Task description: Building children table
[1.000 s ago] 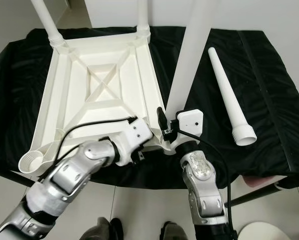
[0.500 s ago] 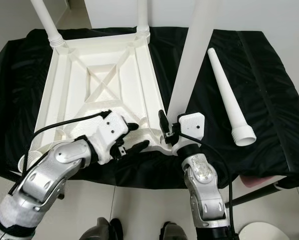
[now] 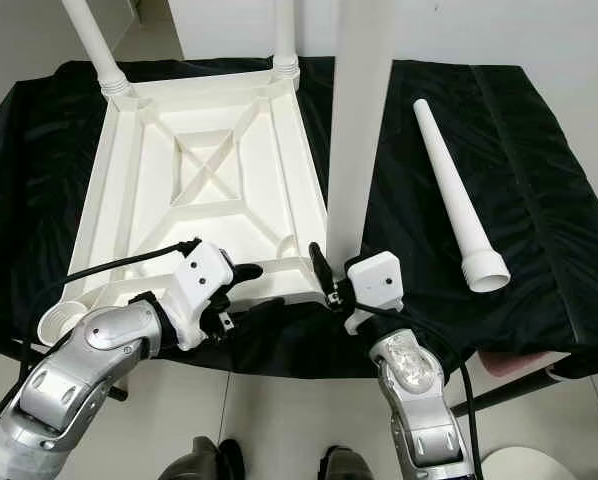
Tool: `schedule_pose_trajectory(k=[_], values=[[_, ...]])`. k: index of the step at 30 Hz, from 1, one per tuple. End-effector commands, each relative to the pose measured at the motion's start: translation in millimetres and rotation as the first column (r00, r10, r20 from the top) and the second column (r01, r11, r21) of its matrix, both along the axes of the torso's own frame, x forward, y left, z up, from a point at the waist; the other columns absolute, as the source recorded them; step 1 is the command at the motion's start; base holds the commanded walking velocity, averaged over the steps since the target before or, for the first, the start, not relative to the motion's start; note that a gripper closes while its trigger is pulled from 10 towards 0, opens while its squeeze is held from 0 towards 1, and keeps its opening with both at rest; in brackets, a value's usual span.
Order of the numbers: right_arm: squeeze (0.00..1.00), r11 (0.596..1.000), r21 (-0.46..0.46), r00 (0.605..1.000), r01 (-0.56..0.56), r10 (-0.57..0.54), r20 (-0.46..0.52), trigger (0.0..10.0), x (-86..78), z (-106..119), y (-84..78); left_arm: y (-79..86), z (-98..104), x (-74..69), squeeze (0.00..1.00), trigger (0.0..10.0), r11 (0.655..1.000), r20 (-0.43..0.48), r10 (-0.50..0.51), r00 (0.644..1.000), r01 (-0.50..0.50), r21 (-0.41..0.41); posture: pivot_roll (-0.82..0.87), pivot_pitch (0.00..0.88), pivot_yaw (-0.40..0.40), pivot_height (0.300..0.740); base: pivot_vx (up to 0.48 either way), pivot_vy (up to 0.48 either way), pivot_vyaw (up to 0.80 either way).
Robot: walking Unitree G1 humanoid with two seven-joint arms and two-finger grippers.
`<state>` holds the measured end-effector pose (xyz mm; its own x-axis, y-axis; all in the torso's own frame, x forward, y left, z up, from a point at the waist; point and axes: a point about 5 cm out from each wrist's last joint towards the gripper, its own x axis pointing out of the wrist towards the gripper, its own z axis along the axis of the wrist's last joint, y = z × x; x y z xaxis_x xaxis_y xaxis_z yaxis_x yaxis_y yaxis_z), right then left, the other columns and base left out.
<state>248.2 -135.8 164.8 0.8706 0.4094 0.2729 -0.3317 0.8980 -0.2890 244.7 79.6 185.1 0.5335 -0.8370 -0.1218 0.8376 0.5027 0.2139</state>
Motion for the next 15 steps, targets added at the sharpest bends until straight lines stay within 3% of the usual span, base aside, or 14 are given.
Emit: schedule_pose_trajectory(k=[1, 6, 9, 15], values=[[0.00, 0.999, -0.048, 0.996, -0.013, 0.008, -0.094, 10.0, 0.1, -21, -3.0, 1.5, -2, -4.3, 0.00, 10.0, 1.000, -0.026, -0.029, 0.999, 0.029, 0.004, -0.15, 0.153, 0.072, 0.740, 0.000, 0.000, 0.00], [0.00, 0.997, -0.065, 0.995, -0.040, 0.033, -0.096, 10.0, 1.7, -24, -3.9, 2.6, -1, -5.5, 0.00, 10.0, 0.999, -0.028, -0.033, 0.999, 0.033, 0.006, -0.15, 0.151, 0.076, 0.740, 0.000, 0.000, 0.00], [0.00, 0.990, -0.083, 0.987, -0.110, 0.100, -0.122, 10.0, 2.8, -28, -3.4, 4.8, 0, -6.1, 0.00, 10.0, 0.999, -0.028, -0.037, 0.999, 0.038, 0.009, -0.15, 0.153, 0.084, 0.740, 0.000, 0.000, 0.00], [0.00, 0.989, -0.043, 0.976, -0.140, 0.130, -0.174, 10.0, 8.7, -32, -7.6, 5.2, 4, -4.6, 0.00, 10.0, 0.999, -0.020, -0.036, 0.999, 0.036, 0.005, -0.15, 0.158, 0.080, 0.740, 0.000, 0.000, 0.00]])
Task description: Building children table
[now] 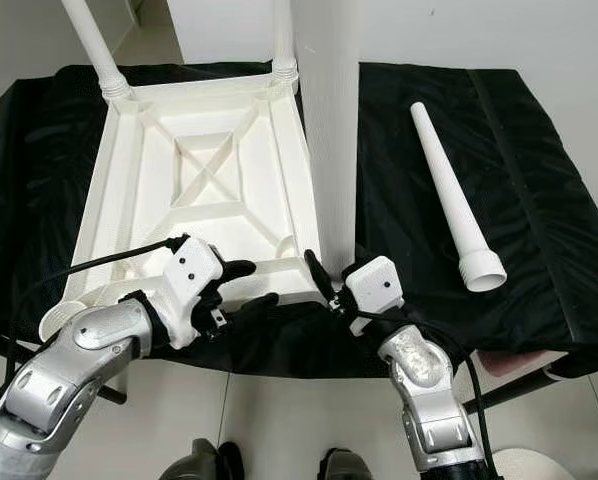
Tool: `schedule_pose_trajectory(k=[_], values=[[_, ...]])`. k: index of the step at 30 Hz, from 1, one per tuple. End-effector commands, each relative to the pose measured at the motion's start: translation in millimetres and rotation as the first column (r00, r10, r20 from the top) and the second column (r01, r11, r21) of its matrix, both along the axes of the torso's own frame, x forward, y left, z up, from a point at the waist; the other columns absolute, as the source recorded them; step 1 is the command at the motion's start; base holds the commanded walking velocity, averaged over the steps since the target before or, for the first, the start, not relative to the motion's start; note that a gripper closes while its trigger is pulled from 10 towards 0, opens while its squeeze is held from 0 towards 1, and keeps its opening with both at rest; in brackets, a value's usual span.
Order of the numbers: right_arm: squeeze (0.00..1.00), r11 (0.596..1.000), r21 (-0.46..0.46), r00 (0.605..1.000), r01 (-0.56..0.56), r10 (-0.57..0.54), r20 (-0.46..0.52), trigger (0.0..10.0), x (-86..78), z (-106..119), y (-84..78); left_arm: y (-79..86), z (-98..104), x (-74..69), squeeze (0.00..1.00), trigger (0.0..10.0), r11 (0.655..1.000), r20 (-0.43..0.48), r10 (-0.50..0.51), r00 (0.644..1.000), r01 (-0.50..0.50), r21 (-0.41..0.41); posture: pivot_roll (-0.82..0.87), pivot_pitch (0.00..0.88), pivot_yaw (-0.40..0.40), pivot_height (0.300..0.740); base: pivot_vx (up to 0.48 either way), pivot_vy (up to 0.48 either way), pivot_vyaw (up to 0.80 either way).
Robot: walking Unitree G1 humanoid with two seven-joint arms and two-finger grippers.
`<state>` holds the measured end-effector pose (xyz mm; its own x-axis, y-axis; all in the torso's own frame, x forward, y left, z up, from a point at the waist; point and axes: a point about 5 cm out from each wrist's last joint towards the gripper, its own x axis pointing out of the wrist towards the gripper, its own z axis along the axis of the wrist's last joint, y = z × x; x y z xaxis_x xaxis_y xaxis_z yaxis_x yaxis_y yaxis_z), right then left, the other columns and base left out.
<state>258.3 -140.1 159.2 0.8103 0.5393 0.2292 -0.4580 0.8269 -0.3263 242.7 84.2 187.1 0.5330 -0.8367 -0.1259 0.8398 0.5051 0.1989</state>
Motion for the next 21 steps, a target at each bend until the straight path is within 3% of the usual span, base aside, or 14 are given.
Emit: schedule_pose_trajectory(k=[1, 10, 21], values=[[0.00, 1.000, -0.013, 0.989, 0.005, -0.007, -0.148, 10.0, -1.3, -27, -3.3, 0.6, 2, -2.6, 0.00, 10.0, 0.999, -0.005, -0.038, 0.999, 0.038, 0.010, -0.15, 0.158, 0.080, 0.740, 0.000, 0.000, 0.00], [0.00, 0.984, 0.178, 0.965, -0.030, 0.076, -0.253, 10.0, 8.9, -25, -7.7, -0.3, 4, -7.3, 0.00, 10.0, 0.999, -0.009, -0.037, 0.999, 0.037, -0.002, -0.13, 0.170, 0.072, 0.740, 0.000, 0.000, 0.00], [0.00, 0.978, 0.209, 0.948, 0.021, 0.047, -0.315, 10.0, 13.9, -27, -12.4, -0.1, 4, -8.2, 0.00, 10.0, 1.000, -0.010, -0.029, 1.000, 0.029, 0.000, -0.13, 0.162, 0.062, 0.740, 0.000, 0.000, 0.00]])
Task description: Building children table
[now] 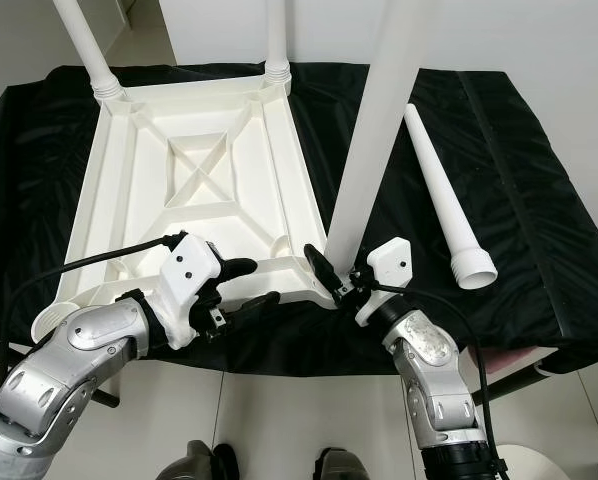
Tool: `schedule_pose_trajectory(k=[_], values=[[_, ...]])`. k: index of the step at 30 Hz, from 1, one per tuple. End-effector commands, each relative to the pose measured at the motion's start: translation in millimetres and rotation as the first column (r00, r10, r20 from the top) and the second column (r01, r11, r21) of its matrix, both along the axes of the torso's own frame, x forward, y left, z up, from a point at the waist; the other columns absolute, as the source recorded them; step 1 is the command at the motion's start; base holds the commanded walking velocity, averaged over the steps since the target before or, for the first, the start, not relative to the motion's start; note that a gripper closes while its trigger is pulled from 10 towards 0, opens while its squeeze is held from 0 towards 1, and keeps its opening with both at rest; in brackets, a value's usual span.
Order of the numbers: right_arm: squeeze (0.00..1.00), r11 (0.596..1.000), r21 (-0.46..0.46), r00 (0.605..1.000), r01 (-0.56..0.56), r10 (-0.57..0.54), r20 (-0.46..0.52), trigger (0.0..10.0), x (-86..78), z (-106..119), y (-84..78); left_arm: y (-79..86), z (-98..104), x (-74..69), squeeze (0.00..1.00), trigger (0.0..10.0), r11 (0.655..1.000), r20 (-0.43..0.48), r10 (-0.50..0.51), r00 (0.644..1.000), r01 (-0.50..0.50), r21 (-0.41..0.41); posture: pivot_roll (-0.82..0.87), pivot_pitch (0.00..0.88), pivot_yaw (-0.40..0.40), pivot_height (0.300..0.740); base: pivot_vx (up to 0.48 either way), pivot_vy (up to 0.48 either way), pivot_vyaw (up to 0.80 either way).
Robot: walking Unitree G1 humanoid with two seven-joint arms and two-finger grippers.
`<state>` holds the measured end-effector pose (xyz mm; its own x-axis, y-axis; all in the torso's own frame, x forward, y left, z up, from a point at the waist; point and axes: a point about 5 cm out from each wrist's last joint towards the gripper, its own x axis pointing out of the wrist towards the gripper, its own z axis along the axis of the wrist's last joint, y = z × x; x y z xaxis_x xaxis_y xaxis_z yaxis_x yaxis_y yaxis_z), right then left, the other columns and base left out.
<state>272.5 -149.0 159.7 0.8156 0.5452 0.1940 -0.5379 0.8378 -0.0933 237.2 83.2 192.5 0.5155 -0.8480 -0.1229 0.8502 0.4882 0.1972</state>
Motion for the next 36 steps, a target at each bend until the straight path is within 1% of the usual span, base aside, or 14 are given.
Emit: schedule_pose_trajectory(k=[1, 4, 6, 9, 15, 18, 22, 24, 27, 29, 30, 33, 35, 36], values=[[0.00, 0.999, 0.012, 0.984, 0.043, -0.041, -0.172, 10.0, 0.1, -29, -4.4, 0.8, -2, -3.3, 0.00, 10.0, 1.000, -0.012, -0.008, 1.000, 0.008, 0.003, -0.13, 0.160, 0.062, 0.740, 0.000, 0.000, 0.00], [0.00, 0.999, 0.000, 0.985, 0.045, -0.045, -0.165, 10.0, -0.2, -29, -4.3, 0.6, -2, -3.9, 0.00, 10.0, 1.000, -0.011, -0.009, 1.000, 0.009, 0.001, -0.13, 0.158, 0.061, 0.740, 0.000, 0.000, 0.00], [0.00, 1.000, -0.006, 0.996, 0.025, -0.025, -0.091, 10.0, -4.9, -24, 0.3, 0.1, 0, -3.7, 0.00, 10.0, 1.000, -0.009, -0.010, 1.000, 0.009, -0.009, -0.13, 0.147, 0.059, 0.740, 0.000, 0.000, 0.00], [0.00, 1.000, -0.013, 0.998, -0.008, 0.008, -0.058, 10.0, -9.3, -21, 4.9, -0.2, 3, -3.0, 0.00, 10.0, 1.000, -0.006, -0.014, 1.000, 0.014, -0.024, -0.13, 0.147, 0.060, 0.740, 0.000, 0.000, 0.00], [0.00, 0.998, -0.033, 0.997, -0.052, 0.050, -0.066, 10.0, -10.8, -18, 4.9, 0.7, 8, 0.5, 0.00, 10.0, 0.999, 0.007, -0.019, 1.000, 0.020, -0.027, -0.14, 0.150, 0.063, 0.740, 0.000, 0.000, 0.00], [0.00, 0.996, -0.072, 0.995, -0.058, 0.052, -0.086, 10.0, -8.5, -22, 1.8, 0.7, 7, 1.2, 0.00, 10.0, 1.000, 0.007, -0.016, 1.000, 0.016, -0.026, -0.14, 0.149, 0.065, 0.740, 0.000, 0.000, 0.00], [0.00, 0.995, -0.086, 0.994, -0.052, 0.044, -0.098, 10.0, -6.6, -23, 0.7, 0.6, 7, 1.1, 0.00, 10.0, 1.000, 0.007, -0.013, 1.000, 0.014, -0.026, -0.14, 0.149, 0.059, 0.740, 0.000, 0.000, 0.00], [0.00, 0.994, -0.109, 0.992, 0.023, -0.036, -0.120, 10.0, -0.2, -25, -0.1, 1.2, 6, 1.0, 0.00, 10.0, 1.000, 0.005, -0.005, 1.000, 0.005, -0.029, -0.14, 0.150, 0.052, 0.740, 0.000, 0.000, 0.00], [0.00, 0.992, -0.106, 0.989, 0.073, -0.086, -0.119, 10.0, 2.2, -25, 2.0, 1.7, 6, 1.2, 0.00, 10.0, 1.000, 0.006, 0.002, 1.000, -0.002, -0.029, -0.14, 0.149, 0.050, 0.740, 0.000, 0.000, 0.00], [0.00, 0.986, -0.087, 0.980, 0.140, -0.151, -0.131, 10.0, 3.5, -28, 10.1, 2.2, 6, 1.2, 0.00, 10.0, 0.999, 0.006, 0.009, 1.000, -0.009, -0.032, -0.13, 0.146, 0.045, 0.740, 0.000, 0.000, 0.00], [0.00, 0.986, -0.087, 0.980, 0.140, -0.151, -0.131, 10.0, 3.5, -28, 10.1, 2.2, 6, 1.2, 0.00, 10.0, 0.999, 0.006, 0.009, 1.000, -0.009, -0.032, -0.13, 0.146, 0.045, 0.740, 0.000, 0.000, 0.00], [0.00, 0.977, -0.049, 0.966, 0.208, -0.214, -0.146, 10.0, 3.7, -29, 16.8, 2.6, 7, 0.8, 0.00, 10.0, 0.999, 0.007, 0.013, 1.000, -0.013, -0.032, -0.13, 0.146, 0.041, 0.740, 0.000, 0.000, 0.00], [0.00, 0.965, -0.032, 0.953, 0.262, -0.264, -0.148, 10.0, 4.3, -29, 19.1, 3.1, 6, 0.4, 0.00, 10.0, 0.999, 0.007, 0.017, 1.000, -0.017, -0.030, -0.13, 0.145, 0.040, 0.740, 0.000, 0.000, 0.00], [0.00, 0.946, -0.001, 0.933, 0.324, -0.320, -0.166, 10.0, 5.6, -29, 19.0, 3.3, 6, 0.1, 0.00, 10.0, 0.999, 0.005, 0.017, 1.000, -0.017, -0.032, -0.13, 0.145, 0.036, 0.740, 0.000, 0.000, 0.00]])
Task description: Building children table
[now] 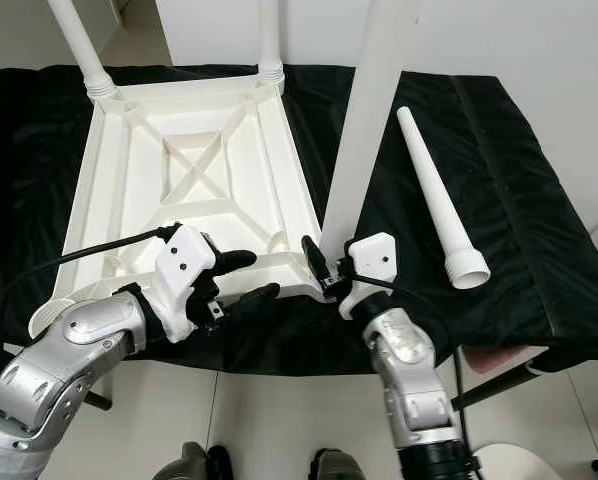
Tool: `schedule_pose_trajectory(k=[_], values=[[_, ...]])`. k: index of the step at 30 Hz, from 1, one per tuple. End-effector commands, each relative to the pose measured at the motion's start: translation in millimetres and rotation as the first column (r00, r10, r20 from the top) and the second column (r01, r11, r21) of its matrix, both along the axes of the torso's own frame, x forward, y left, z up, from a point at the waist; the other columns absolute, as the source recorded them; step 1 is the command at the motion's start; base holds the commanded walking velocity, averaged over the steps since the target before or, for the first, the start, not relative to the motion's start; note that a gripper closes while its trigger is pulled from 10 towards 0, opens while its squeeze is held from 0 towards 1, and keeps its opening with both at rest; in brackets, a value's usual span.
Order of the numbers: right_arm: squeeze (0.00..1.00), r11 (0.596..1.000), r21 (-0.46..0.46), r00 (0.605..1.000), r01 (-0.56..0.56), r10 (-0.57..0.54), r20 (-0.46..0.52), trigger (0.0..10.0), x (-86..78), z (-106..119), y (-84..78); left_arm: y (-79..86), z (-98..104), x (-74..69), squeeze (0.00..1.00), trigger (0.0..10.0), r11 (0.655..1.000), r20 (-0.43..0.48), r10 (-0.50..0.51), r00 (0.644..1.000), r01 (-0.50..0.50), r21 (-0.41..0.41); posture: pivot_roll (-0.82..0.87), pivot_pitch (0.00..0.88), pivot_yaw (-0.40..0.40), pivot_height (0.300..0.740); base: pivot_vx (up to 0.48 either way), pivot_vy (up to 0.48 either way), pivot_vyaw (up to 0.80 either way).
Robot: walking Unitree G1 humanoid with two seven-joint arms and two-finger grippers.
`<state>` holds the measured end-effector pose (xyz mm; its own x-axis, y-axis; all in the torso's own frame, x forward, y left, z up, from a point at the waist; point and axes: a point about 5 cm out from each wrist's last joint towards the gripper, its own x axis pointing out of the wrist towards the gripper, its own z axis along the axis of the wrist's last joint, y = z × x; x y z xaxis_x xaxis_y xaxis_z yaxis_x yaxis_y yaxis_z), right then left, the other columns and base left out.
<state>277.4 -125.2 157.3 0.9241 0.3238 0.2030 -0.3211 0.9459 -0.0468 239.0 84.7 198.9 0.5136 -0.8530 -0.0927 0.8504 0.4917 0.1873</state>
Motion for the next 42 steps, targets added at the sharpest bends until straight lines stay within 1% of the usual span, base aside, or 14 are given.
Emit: schedule_pose_trajectory(k=[1, 2, 4, 7, 13, 23, 25, 26, 34, 35, 36, 38, 40, 42], values=[[0.00, 0.986, 0.017, 0.973, 0.165, -0.160, -0.164, 10.0, 2.9, -27, -5.8, 2.1, 0, -1.6, 0.00, 10.0, 1.000, -0.002, 0.021, 1.000, -0.021, -0.001, -0.13, 0.144, 0.035, 0.740, 0.000, 0.000, 0.00], [0.00, 0.986, 0.017, 0.973, 0.165, -0.160, -0.164, 10.0, 2.9, -27, -5.8, 2.1, 0, -1.6, 0.00, 10.0, 1.000, -0.002, 0.021, 1.000, -0.021, -0.001, -0.13, 0.144, 0.035, 0.740, 0.000, 0.000, 0.00], [0.00, 0.942, 0.037, 0.927, 0.333, -0.320, -0.197, 10.0, 8.6, -29, -9.0, 2.5, 0, -0.6, 0.00, 10.0, 1.000, 0.001, 0.025, 1.000, -0.025, 0.000, -0.13, 0.144, 0.036, 0.740, 0.000, 0.000, 0.00], [0.00, 0.933, 0.037, 0.919, 0.358, -0.345, -0.193, 10.0, 9.7, -29, -9.8, 2.5, 0, -0.3, 0.00, 10.0, 1.000, 0.001, 0.026, 1.000, -0.026, 0.000, -0.13, 0.144, 0.036, 0.740, 0.000, 0.000, 0.00], [0.00, 0.866, 0.037, 0.856, 0.498, -0.484, -0.181, 10.0, 11.7, -24, -13.4, 1.9, 0, -0.4, 0.00, 10.0, 1.000, -0.001, 0.025, 1.000, -0.025, -0.001, -0.13, 0.154, 0.032, 0.740, 0.000, 0.000, 0.00], [0.00, 0.878, 0.082, 0.876, 0.472, -0.456, -0.157, 10.0, 11.8, -19, -7.4, 2.4, 0, -0.2, 0.00, 10.0, 1.000, -0.005, 0.026, 1.000, -0.026, -0.001, -0.13, 0.165, 0.041, 0.740, 0.000, 0.000, 0.00], [0.05, 0.875, 0.110, 0.880, 0.471, -0.456, -0.137, 10.0, 10.6, -16, -9.5, 2.1, 1, 0.1, 0.00, 10.0, 1.000, -0.004, 0.025, 1.000, -0.025, -0.002, -0.13, 0.165, 0.045, 0.740, 0.000, 0.000, 0.00], [1.00, 0.878, 0.143, 0.889, 0.457, -0.442, -0.122, 10.0, 9.5, -12, -10.8, 2.1, 1, 0.5, 0.00, 10.0, 1.000, -0.003, 0.024, 1.000, -0.024, -0.003, -0.13, 0.167, 0.048, 0.740, 0.000, 0.000, 0.00], [1.00, 0.894, 0.170, 0.908, 0.415, -0.419, -0.016, 10.0, 8.5, 1, -31.8, 2.2, 3, 1.0, 0.00, 10.0, 1.000, -0.001, 0.023, 1.000, -0.023, -0.004, -0.13, 0.163, 0.051, 0.740, 0.000, 0.000, 0.00], [0.04, 0.911, 0.153, 0.922, 0.383, -0.386, -0.006, 10.0, 9.6, 1, -35.2, 1.8, 3, 0.6, 0.00, 10.0, 1.000, -0.002, 0.021, 1.000, -0.021, -0.003, -0.13, 0.161, 0.051, 0.740, 0.000, 0.000, 0.00], [0.00, 0.938, 0.127, 0.945, 0.323, -0.326, 0.003, 10.0, 11.5, 2, -38.6, 1.3, 3, 0.4, 0.00, 10.0, 1.000, -0.003, 0.020, 1.000, -0.020, -0.003, -0.13, 0.162, 0.052, 0.740, 0.000, 0.000, 0.00], [0.00, 0.938, 0.127, 0.945, 0.323, -0.326, 0.003, 10.0, 11.5, 2, -38.6, 1.3, 3, 0.4, 0.00, 10.0, 1.000, -0.003, 0.020, 1.000, -0.020, -0.003, -0.13, 0.162, 0.052, 0.740, 0.000, 0.000, 0.00], [0.00, 0.977, 0.078, 0.980, 0.198, -0.199, 0.015, 10.0, 15.3, 4, -43.6, 0.8, 2, 0.7, 0.00, 10.0, 1.000, -0.003, 0.018, 1.000, -0.018, -0.001, -0.14, 0.164, 0.054, 0.740, 0.000, 0.000, 0.00], [0.00, 0.977, 0.078, 0.980, 0.198, -0.199, 0.015, 10.0, 15.3, 4, -43.6, 0.8, 2, 0.7, 0.00, 10.0, 1.000, -0.003, 0.018, 1.000, -0.018, -0.001, -0.14, 0.164, 0.054, 0.740, 0.000, 0.000, 0.00]])
